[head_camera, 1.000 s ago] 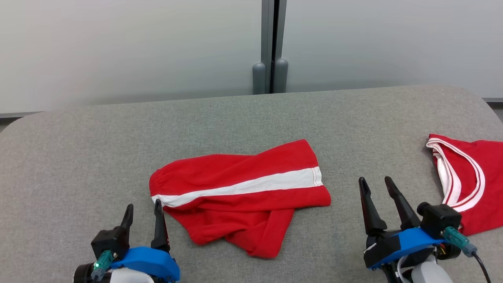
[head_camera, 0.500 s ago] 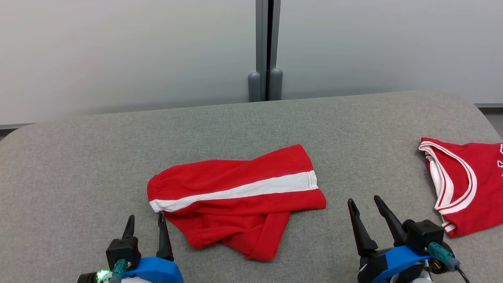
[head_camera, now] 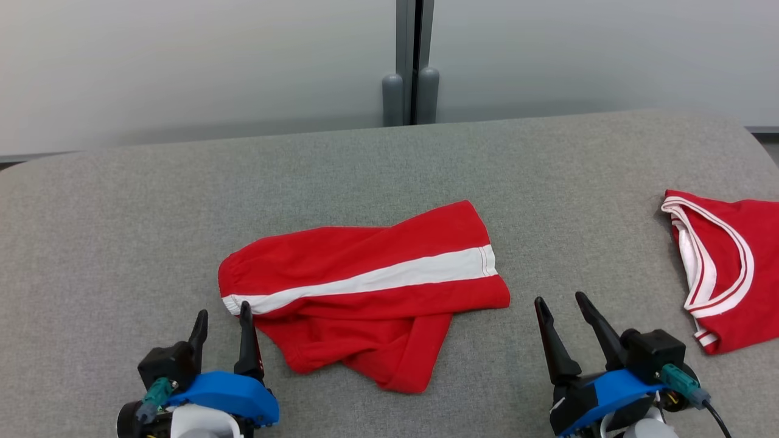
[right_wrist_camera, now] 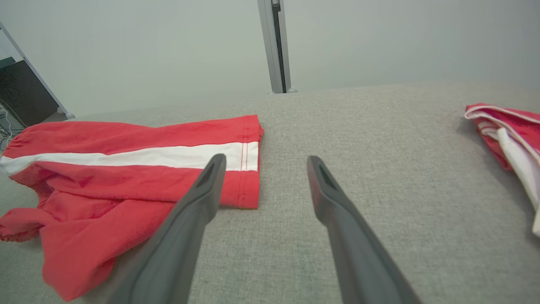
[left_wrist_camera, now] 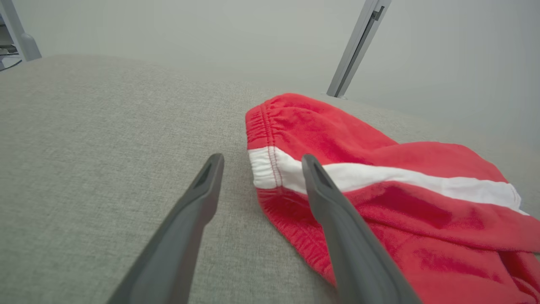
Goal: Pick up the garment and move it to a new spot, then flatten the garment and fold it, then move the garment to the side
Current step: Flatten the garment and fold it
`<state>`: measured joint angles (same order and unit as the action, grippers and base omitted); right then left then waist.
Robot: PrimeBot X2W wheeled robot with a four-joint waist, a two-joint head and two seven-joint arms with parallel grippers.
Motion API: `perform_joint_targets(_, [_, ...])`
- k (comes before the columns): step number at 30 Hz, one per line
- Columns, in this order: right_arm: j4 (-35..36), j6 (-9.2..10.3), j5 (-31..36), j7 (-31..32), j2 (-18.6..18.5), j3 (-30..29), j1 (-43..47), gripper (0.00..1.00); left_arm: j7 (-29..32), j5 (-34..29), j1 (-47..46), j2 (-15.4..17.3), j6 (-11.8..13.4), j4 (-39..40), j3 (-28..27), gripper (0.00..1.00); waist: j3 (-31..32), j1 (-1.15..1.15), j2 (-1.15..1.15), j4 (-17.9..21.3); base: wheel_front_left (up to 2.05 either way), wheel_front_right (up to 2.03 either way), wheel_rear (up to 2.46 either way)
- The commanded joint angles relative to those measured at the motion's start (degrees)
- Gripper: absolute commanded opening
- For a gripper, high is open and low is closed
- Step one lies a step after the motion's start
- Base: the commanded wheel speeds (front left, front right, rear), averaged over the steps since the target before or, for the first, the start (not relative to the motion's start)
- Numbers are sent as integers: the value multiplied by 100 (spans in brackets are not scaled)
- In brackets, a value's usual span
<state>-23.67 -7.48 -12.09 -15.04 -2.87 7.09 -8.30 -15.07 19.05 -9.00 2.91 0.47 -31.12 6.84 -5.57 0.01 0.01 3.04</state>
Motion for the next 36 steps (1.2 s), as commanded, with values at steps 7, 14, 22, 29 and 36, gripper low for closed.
perform_joint_targets(7, [20, -2, -42, -17, -10, 12, -247, 100, -13, 421, -410, -2, -513, -282, -203, 100, -285, -1, -1, 38, 0, 0, 0])
perform_joint_targets(14, [26, -2, -62, -17, -10, 32, -339, 100, -12, 718, -628, -3, -763, -574, -186, 100, -416, -1, -1, 84, 0, 0, 0])
perform_joint_targets(22, [68, -2, -108, -17, -10, 18, -319, 100, -12, 1201, -604, -6, -814, -460, 129, 100, -448, -1, -1, 78, 0, 0, 0])
perform_joint_targets(29, [64, -2, -155, -17, -11, 25, -292, 100, -13, 1558, -289, 152, -811, 8, 499, 100, -402, -1, -1, -12, 0, 0, 0])
perform_joint_targets(36, [45, -2, -216, -17, -10, 74, -260, 100, -12, 1912, -56, 380, -812, 441, 1026, 100, -332, -1, -1, -70, 0, 0, 0])
